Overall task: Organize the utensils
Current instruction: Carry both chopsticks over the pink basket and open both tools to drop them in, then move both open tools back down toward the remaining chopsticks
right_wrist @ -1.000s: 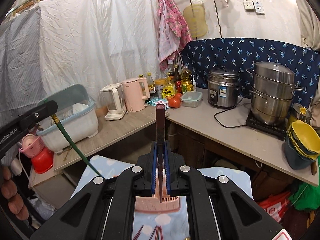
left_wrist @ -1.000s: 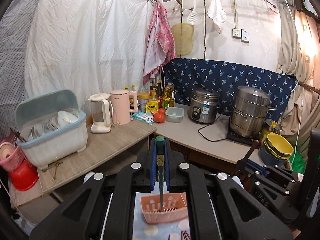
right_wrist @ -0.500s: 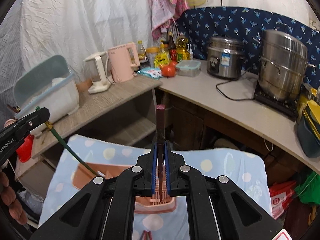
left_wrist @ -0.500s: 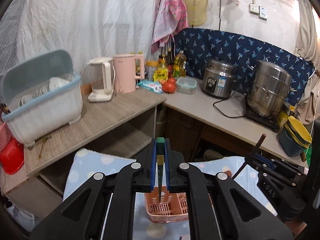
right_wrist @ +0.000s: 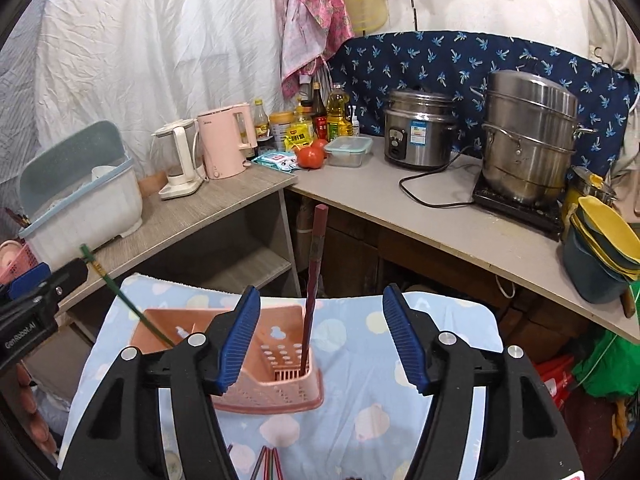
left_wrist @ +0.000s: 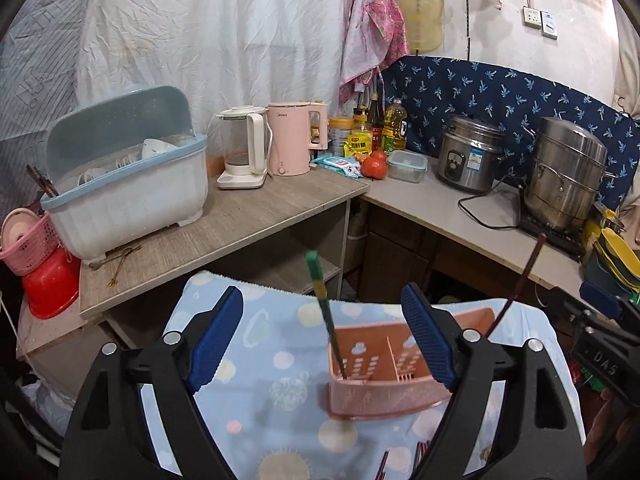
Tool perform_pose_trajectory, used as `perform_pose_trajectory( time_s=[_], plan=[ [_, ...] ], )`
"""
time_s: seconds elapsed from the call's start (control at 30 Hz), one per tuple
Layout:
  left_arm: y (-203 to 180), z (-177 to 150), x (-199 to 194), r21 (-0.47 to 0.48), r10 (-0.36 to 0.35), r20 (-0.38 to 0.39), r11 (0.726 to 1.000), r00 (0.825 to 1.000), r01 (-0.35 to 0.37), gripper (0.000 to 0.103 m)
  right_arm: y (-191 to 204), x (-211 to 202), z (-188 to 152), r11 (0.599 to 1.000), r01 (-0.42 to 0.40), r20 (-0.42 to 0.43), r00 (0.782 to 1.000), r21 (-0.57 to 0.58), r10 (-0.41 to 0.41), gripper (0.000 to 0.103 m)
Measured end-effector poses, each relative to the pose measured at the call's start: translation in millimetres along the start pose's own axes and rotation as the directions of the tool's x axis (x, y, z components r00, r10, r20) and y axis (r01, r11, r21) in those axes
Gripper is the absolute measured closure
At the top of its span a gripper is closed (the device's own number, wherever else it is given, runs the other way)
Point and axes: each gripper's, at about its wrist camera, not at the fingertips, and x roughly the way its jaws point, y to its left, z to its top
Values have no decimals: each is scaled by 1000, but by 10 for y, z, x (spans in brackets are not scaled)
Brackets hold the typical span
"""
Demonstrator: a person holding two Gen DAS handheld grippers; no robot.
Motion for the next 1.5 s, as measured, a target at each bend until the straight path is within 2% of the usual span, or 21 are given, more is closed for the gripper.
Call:
perform_pose_trajectory(
  time_s=[0.13, 0.23, 0.3, 0.47, 0.67, 0.93, 1.1, 1.5],
  plan=[
    [59, -216, -203, 1, 0, -42, 1000, 999, 0, 25, -6, -283, -180, 1000, -9, -12, 1000, -10, 9, 41],
    [97, -493, -322, 15, 19, -88, 1000, 996, -18, 24, -15, -467, -390, 1000, -17, -33, 999, -15, 17, 41],
    [132, -706, -378, 17, 29, -127, 999, 991, -27, 24, -12, -582, -588, 1000, -11, -51, 999, -25, 9, 41],
    [243, -1230, -499, -13, 3, -213, 1000, 977, -6, 24, -31, -786, -1133, 1000, -12, -123, 992, -27, 9, 41],
    [300, -1793, -661, -10, 8, -277, 1000, 961, -11, 24, -42, -923, -1700, 1000, -16, -210, 978, -23, 10, 42],
    [252, -2325, -820, -3, -5, -337, 1000, 941, 4, 26, 33, -944, -2325, 998, -6, -298, 954, -69, -16, 56],
    [235, -2557, -912, -21, -26, -364, 1000, 931, 20, 28, 28, -932, -2569, 998, -23, -336, 942, -51, 4, 60],
    [84, -2818, -1028, 4, -47, -398, 999, 916, 53, 28, 28, -828, -2728, 999, -30, -362, 932, -29, 18, 65]
  ],
)
